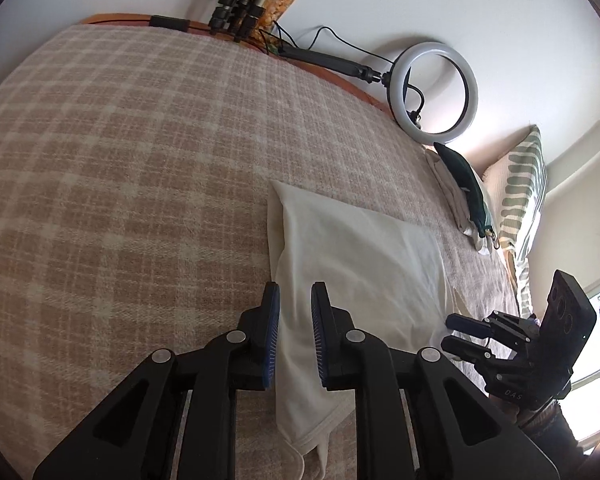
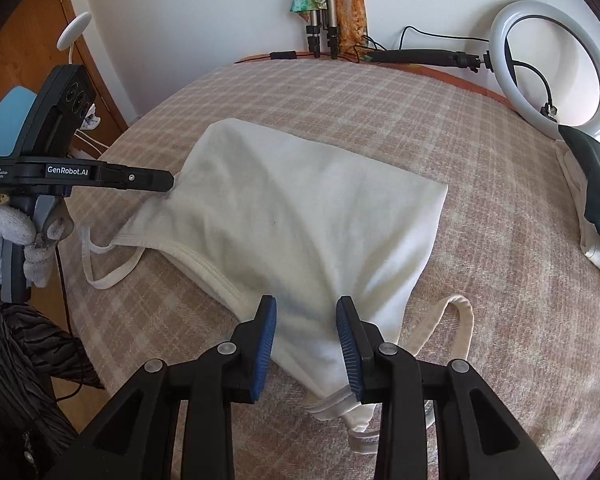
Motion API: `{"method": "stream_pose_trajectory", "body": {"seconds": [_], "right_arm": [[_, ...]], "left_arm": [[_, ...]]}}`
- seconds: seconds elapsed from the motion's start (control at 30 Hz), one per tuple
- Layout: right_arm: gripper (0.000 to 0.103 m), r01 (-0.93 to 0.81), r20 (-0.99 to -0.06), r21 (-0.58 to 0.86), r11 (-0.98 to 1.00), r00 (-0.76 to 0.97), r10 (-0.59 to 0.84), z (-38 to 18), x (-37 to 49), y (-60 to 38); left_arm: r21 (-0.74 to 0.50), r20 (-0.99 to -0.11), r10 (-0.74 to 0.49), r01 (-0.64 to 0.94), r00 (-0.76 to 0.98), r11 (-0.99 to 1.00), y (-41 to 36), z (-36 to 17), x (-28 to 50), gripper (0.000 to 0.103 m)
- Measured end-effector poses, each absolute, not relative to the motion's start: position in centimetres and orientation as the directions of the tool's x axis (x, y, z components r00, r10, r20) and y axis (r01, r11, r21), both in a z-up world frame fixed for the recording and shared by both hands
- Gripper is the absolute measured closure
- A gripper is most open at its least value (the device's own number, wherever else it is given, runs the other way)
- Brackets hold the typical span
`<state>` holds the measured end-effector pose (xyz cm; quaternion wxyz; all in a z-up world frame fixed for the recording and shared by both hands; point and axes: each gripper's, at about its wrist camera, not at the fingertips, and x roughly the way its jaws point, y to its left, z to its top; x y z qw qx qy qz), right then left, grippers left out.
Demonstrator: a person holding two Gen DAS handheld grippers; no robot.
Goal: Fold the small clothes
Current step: 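Move both grippers to the folded camisole's edge, then grasp the folded camisole edge with both grippers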
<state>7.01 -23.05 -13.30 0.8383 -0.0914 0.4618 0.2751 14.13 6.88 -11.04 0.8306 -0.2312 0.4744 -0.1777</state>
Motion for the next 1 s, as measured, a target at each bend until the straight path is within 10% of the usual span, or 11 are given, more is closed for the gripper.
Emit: {"method": "stream_pose_trajectory", "body": {"seconds": [0.27, 0.6, 1.0], "right_arm": [[0.069, -0.487, -0.728, 0.192, 0.852, 0.512, 0.457, -10.9, 8.5, -24.0], [0.066, -0.408, -0.661, 0.457, 0.79, 0.438, 0.609, -12.1, 14.4, -25.8], [0.062, -0.302, -0.75, 0.329, 0.895, 0.492, 0.442, -12.2, 16.1, -27.0]], "left_arm": [[-0.656, -0.599, -0.58, 0.078, 0.552, 0.751, 7.0, -9.4, 17.3, 0.073], [-0.553, -0.705, -0.491, 0.037, 0.511, 0.832, 5.1, -13.2, 20.2, 0.073], [-0.614, -0.666, -0.53, 0.017, 0.525, 0.789, 7.2, -10.9, 16.8, 0.072]]}}
